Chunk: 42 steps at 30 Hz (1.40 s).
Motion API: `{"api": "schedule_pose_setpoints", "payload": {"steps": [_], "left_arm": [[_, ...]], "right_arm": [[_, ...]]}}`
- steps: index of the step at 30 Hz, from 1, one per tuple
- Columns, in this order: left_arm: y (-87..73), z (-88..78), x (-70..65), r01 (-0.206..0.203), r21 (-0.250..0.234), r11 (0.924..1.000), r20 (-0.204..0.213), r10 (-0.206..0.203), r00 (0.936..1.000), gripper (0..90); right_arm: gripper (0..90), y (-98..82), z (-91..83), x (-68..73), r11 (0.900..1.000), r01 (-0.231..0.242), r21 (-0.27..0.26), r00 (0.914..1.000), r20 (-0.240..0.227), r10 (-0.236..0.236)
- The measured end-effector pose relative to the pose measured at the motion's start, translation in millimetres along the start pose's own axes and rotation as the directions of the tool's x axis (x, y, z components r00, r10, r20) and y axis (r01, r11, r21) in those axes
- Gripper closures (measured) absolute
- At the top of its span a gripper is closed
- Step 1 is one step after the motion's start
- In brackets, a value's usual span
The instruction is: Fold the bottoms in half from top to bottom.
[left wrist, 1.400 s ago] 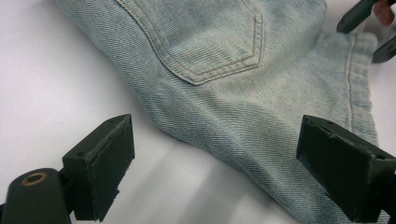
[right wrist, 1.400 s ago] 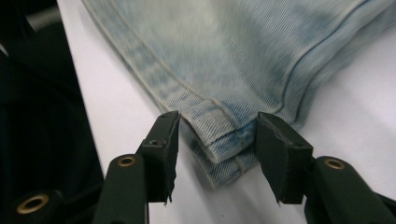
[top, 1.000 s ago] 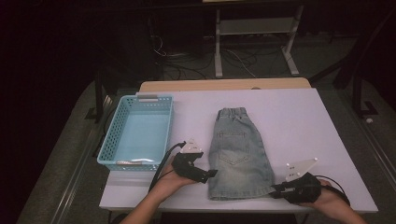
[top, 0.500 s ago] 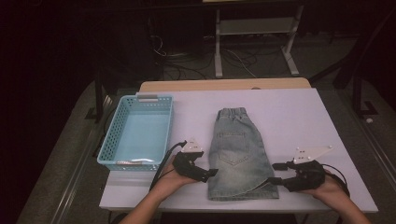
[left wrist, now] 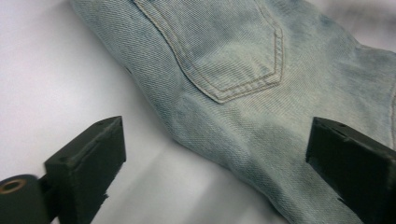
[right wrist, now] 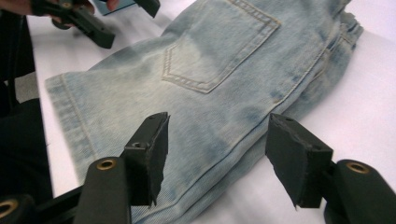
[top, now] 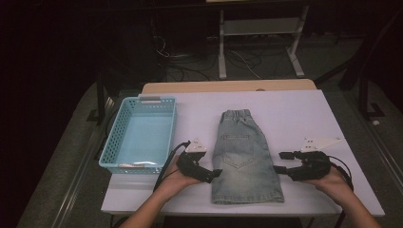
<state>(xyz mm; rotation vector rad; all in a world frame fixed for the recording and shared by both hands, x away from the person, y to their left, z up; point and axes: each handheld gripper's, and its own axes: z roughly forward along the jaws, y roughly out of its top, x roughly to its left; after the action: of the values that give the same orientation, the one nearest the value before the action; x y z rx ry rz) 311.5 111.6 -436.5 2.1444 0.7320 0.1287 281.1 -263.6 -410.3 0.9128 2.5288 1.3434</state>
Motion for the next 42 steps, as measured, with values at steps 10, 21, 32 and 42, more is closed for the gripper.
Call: {"api": "schedule_pose_setpoints", "payload": {"steps": [10,21,32,42], "left_arm": [[8.6,4.9,4.3,-0.003,-0.014,0.9999,-0.005,0.002,1.0,0.9],[19.0,12.3,15.8,0.012,-0.037,0.9993,-0.023,-0.013,0.9997,4.4],[35.4,22.8,29.4,0.039,-0.062,0.9973,-0.041,-0.041,0.9983,9.9],[53.5,32.4,40.6,0.08,-0.07,0.9944,-0.08,-0.085,0.9931,13.5]], "right_arm": [[36.5,12.3,16.6,-15.5,0.999,-0.047,0.0,0.9982,0.037,0.047],[35.6,28.0,28.9,-28.3,0.998,-0.065,-0.024,0.9959,0.061,0.066],[34.7,50.8,41.1,-40.5,0.995,-0.081,-0.06,0.9925,0.087,0.086],[34.8,68.3,53.8,-54.0,0.993,-0.096,-0.063,0.9878,0.118,0.102]]}}
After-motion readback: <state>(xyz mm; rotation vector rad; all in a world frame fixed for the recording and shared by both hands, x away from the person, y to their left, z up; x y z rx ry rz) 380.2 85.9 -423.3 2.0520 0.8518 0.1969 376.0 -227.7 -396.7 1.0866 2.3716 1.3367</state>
